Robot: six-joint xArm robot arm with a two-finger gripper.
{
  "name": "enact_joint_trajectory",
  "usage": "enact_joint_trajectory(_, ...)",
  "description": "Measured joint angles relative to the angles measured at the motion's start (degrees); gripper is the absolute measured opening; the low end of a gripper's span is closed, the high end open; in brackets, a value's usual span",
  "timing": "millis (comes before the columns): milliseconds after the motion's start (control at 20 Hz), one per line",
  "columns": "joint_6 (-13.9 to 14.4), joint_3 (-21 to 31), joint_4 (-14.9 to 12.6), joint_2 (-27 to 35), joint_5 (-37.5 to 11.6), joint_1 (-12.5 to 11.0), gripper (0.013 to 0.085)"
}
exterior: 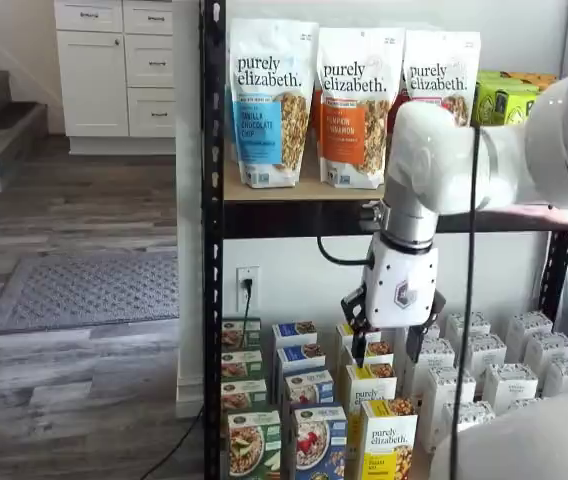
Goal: Pick up the blue and white box that is on the bottom shelf, the second box from the left
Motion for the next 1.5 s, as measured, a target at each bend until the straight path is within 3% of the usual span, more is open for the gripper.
enact_joint_trajectory(550, -0.3, 3.0, 0.7, 7.5, -10.5, 0.4, 0.085)
enact_joint_trajectory(1100, -3.6, 3.9, 4.2, 17.8, -22.0, 0.0, 0.085)
enact_joint_trajectory(1350, -2.7, 3.7, 2.6, 21.9, -26.8, -0.1, 0.085)
enact_joint_trajectory(1500, -0.8, 2.9, 0.3, 25.0, -29.0, 0.1, 0.085)
